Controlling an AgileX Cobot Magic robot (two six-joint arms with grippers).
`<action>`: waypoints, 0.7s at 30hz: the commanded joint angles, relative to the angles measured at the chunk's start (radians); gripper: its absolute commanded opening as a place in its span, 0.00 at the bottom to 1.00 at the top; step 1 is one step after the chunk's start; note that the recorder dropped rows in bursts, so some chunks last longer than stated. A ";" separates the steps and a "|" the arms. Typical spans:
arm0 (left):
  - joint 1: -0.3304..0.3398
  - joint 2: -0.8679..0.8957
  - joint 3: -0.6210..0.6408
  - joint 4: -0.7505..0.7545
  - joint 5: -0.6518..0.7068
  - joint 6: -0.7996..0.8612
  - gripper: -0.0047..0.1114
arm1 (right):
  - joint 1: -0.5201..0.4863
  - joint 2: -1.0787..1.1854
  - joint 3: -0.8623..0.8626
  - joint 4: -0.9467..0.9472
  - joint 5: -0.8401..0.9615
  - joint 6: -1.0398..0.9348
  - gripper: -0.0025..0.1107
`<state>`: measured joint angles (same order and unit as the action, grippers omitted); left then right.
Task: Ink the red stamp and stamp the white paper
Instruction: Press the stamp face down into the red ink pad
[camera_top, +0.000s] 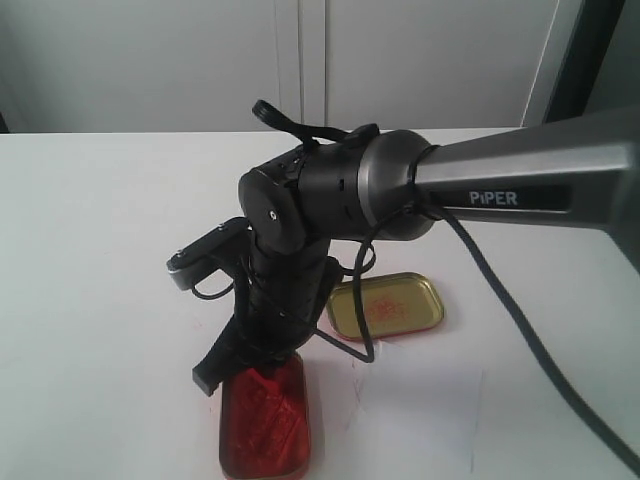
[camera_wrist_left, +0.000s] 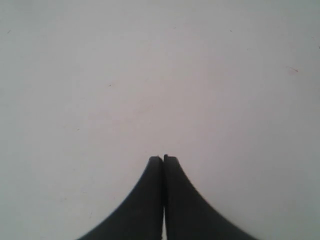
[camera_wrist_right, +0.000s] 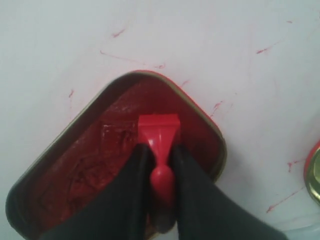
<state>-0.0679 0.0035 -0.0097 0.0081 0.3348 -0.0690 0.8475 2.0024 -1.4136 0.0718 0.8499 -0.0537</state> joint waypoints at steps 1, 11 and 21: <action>0.001 -0.003 0.010 0.000 0.016 -0.002 0.04 | 0.000 0.013 -0.005 -0.011 -0.018 0.029 0.02; 0.001 -0.003 0.010 0.000 0.016 -0.002 0.04 | 0.000 0.098 -0.005 -0.009 -0.003 0.033 0.02; 0.001 -0.003 0.010 0.000 0.016 -0.002 0.04 | 0.000 0.120 -0.005 -0.007 0.008 0.033 0.02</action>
<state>-0.0679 0.0035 -0.0097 0.0081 0.3348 -0.0690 0.8475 2.0639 -1.4345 0.0695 0.8580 -0.0275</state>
